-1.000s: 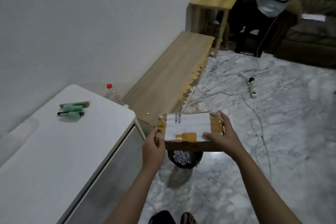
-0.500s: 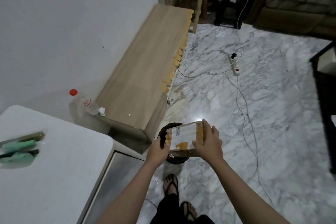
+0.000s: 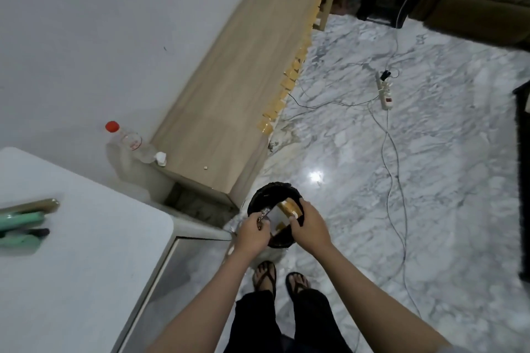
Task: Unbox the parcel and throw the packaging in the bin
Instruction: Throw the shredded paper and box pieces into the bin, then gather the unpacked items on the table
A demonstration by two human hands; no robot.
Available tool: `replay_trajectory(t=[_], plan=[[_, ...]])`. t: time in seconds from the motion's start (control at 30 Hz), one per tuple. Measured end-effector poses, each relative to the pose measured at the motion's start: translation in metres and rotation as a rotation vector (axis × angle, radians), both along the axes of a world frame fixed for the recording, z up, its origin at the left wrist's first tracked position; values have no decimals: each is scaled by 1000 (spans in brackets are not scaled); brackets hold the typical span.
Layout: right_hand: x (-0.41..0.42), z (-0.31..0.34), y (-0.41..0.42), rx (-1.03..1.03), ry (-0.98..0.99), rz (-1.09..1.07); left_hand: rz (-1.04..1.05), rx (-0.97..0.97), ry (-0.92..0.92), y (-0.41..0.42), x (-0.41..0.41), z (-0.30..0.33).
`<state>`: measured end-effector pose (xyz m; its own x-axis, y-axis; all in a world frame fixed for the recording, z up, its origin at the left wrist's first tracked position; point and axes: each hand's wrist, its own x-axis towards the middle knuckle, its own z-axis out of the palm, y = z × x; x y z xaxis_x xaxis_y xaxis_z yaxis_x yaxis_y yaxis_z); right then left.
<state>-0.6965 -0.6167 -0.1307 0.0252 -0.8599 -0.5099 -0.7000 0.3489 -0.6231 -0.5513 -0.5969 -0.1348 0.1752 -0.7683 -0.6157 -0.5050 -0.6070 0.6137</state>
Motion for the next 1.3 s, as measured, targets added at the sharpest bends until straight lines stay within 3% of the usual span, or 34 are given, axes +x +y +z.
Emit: replay_trajectory(t=[0.13, 0.37, 0.5, 0.8, 1.03, 1.3], plan=[[17, 29, -8, -47, -81, 50, 192, -140, -3, 17, 4, 26], [90, 99, -11, -293, -361, 325, 647, -509, -84, 78, 32, 91], [149, 129, 18, -450, -532, 498, 889, -697, -223, 132, 67, 121], [279, 147, 120, -536, -727, 862, 1287, -798, -523, 255, 177, 150], [378, 146, 146, -733, -612, 896, 1304, -738, -677, 324, 295, 162], [406, 138, 92, -884, -71, 764, 1193, -638, -664, 321, 390, 153]])
